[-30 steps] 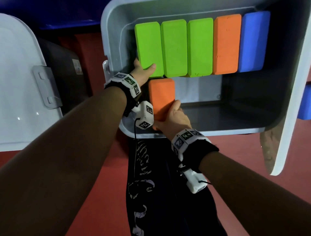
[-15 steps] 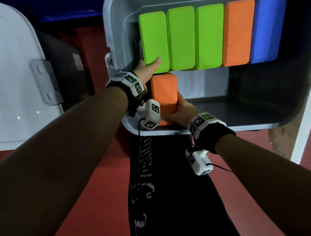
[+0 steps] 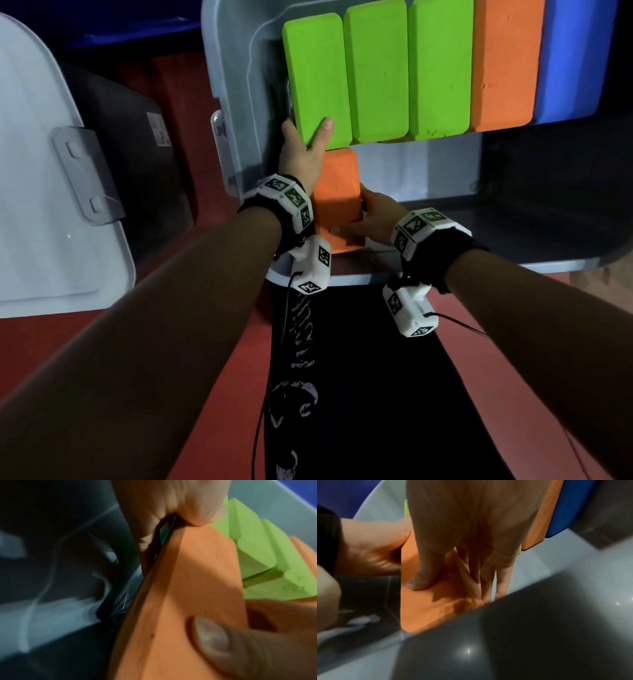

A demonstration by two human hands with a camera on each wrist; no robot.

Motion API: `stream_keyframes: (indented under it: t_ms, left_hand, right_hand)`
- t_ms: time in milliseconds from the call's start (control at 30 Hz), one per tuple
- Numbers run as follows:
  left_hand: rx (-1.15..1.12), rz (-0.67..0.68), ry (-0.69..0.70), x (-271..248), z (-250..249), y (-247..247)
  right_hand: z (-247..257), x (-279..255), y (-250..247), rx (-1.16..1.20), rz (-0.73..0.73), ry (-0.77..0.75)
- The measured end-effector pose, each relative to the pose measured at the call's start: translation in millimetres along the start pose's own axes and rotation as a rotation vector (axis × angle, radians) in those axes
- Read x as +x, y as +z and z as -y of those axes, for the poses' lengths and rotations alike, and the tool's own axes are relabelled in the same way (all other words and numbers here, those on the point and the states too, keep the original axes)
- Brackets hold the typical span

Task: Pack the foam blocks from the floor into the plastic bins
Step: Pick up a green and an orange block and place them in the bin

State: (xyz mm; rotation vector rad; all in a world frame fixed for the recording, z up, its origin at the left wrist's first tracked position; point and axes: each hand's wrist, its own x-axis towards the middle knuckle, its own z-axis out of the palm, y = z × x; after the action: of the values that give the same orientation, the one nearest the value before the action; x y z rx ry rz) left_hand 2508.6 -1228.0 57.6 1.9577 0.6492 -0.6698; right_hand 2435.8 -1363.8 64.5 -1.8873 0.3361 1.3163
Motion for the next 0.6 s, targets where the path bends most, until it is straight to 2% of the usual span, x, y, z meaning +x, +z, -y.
stream_keyframes:
  t_ms: [300,467,600]
  left_hand:
    - [0.357,-0.05,0.012,-5,-16,-1]
    - [0.183,0.0,-0.005,-10,-15,-6]
    - [0.197,-0.03,0.036,-29,-13,-7]
  right_hand:
    - [6,9,-3,-0.028,0.019,-0.005]
    - [11,1,-4,-0.082,0.01,0.046]
    - [13,-22,-2,-0.047,-0.038,0.088]
